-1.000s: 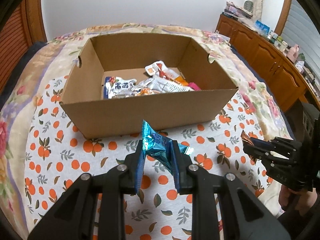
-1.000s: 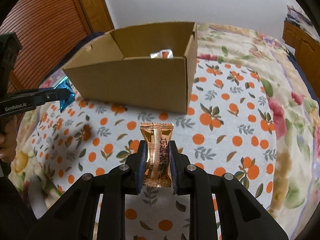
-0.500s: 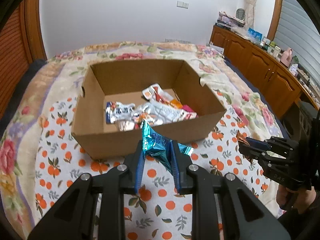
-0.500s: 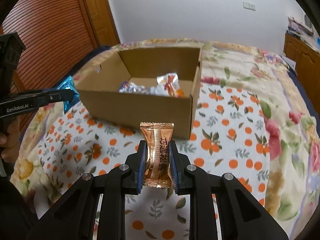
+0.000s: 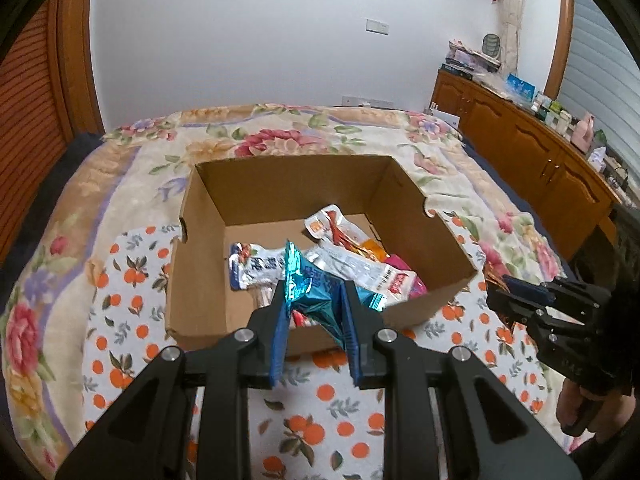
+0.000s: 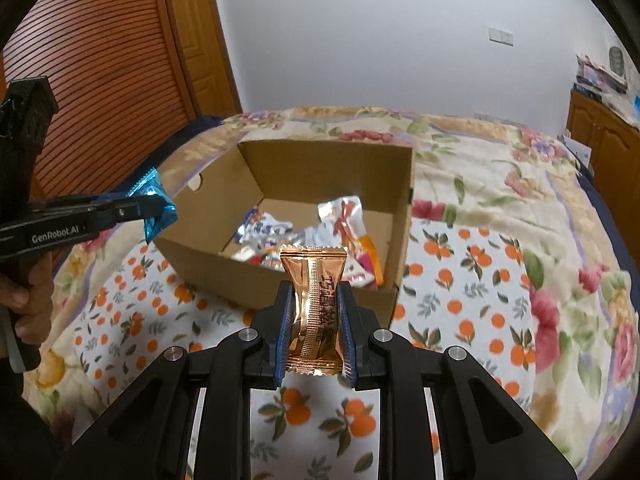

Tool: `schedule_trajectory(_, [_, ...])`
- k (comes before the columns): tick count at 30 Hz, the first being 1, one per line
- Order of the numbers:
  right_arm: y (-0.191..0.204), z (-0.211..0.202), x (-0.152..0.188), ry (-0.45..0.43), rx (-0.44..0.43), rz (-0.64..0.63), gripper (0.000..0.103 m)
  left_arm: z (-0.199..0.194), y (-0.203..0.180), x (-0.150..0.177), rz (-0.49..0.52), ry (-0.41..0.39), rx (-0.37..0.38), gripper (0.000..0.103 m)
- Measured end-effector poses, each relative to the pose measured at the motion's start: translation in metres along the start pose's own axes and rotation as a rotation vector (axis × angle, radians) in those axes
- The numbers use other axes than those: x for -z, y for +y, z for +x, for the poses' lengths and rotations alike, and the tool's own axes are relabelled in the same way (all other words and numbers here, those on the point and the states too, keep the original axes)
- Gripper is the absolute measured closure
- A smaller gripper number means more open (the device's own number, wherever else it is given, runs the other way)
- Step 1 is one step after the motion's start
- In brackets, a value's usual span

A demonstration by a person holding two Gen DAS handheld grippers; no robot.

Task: Organize snacks
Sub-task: 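Lift both held snacks and carry them over the box, then open both grippers over the box to drop the candy and bar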

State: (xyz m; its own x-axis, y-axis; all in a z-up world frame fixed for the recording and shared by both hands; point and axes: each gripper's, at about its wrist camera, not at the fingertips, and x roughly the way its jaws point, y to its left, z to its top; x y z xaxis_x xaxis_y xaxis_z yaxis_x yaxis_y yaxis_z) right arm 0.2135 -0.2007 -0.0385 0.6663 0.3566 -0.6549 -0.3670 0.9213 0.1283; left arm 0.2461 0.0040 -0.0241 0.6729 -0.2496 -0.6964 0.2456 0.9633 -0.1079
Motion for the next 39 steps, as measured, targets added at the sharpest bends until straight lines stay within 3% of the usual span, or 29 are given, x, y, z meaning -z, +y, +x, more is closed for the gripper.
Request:
schedule_trajectory(18, [0.023, 0.054, -0.051, 0.000, -0.019, -0.046, 0.083, 0.042, 0.049, -0.023, -0.043, 0.026, -0.029, 0.081])
schedule_trajectory(39, [0.019, 0.127, -0.044, 0.092, 0.021, -0.035, 0.083, 0.098, 0.056, 0.005, -0.046, 0.157, -0.011, 0.080])
